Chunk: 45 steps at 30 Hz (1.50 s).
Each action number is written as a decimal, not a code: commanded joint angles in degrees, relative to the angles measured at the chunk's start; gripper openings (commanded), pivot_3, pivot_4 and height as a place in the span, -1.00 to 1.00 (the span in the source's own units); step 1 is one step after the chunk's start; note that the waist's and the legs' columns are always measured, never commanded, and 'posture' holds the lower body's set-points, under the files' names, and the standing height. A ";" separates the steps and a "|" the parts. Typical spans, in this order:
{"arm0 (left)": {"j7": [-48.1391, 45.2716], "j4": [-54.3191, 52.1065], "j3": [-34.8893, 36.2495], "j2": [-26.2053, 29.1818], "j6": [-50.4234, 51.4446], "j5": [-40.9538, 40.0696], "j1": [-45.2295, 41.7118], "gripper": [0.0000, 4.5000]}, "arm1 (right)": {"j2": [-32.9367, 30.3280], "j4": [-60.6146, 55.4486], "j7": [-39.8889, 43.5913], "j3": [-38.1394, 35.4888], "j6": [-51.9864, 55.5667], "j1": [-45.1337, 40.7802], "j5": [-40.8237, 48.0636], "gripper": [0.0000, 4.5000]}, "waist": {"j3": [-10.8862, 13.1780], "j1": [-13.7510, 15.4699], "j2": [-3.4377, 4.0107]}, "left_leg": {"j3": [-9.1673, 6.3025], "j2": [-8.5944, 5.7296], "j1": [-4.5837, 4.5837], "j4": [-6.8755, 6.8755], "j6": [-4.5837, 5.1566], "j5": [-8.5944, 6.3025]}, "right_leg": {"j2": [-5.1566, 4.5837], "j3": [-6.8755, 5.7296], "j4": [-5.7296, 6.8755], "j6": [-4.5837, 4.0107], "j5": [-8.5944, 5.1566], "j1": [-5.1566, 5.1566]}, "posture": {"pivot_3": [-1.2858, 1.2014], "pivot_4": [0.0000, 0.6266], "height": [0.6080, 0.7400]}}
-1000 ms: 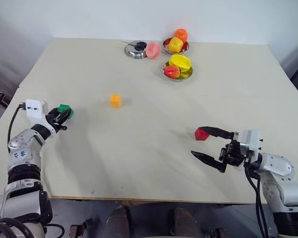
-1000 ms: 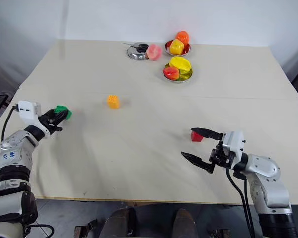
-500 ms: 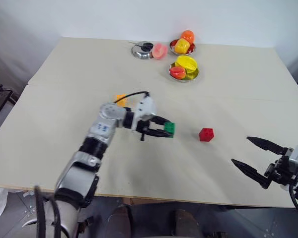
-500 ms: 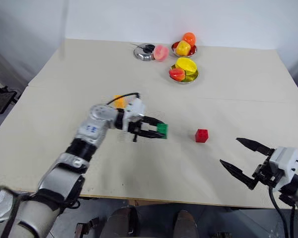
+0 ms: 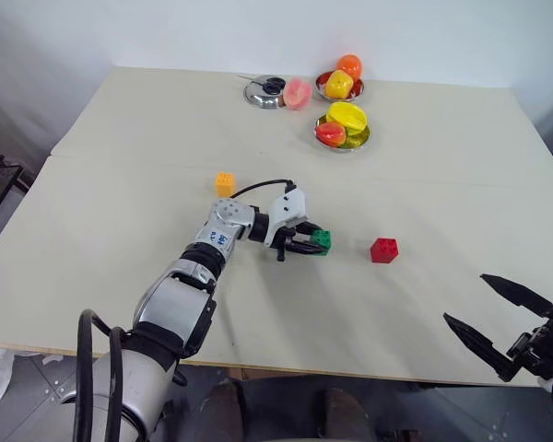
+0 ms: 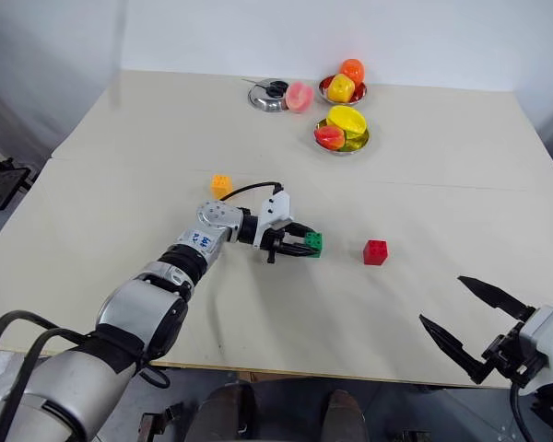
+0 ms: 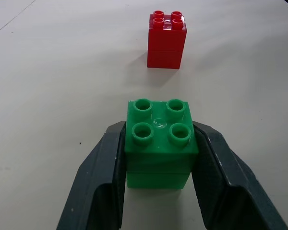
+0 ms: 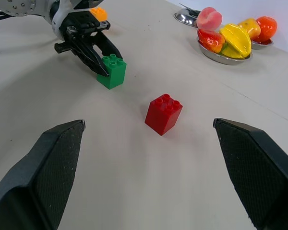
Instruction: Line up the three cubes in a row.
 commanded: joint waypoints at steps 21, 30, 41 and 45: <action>-13.69 -30.12 18.76 19.59 0.73 -15.03 20.28 0.99 | -3.59 5.47 3.82 16.61 5.48 -19.98 1.54 1.00 | 0.03 -2.40 0.06 | 0.03 0.06 0.07 0.02 -0.02 0.01 | 0.01 0.02 0.25 -0.05 -0.03 -0.02 | 0.03 -0.52 1.00; 13.59 -66.03 41.52 24.95 13.26 -21.23 61.12 0.99 | -0.47 8.14 4.18 23.35 4.70 -30.21 0.32 1.00 | 0.08 -2.51 0.04 | 0.04 0.23 0.13 0.09 0.05 -0.07 | 0.05 -0.01 0.60 -0.05 -0.03 0.01 | 0.03 -0.52 1.00; 29.77 -83.43 35.93 15.76 20.55 -21.06 70.86 0.99 | -1.17 11.66 5.81 23.46 1.97 -32.27 -0.42 1.00 | 0.04 -1.06 -0.01 | 0.04 0.24 0.17 0.18 0.30 -0.23 | 0.06 -0.04 0.29 -0.15 0.09 0.11 | 0.03 -0.52 1.00; 33.90 -78.96 29.13 15.90 24.84 -17.29 60.65 0.99 | -1.71 11.23 5.85 23.58 2.38 -32.44 -0.67 1.00 | 0.02 -1.24 0.00 | 0.04 0.25 0.18 0.18 0.15 -0.14 | 0.09 -0.04 0.31 -0.16 0.11 0.10 | 0.03 -0.52 1.00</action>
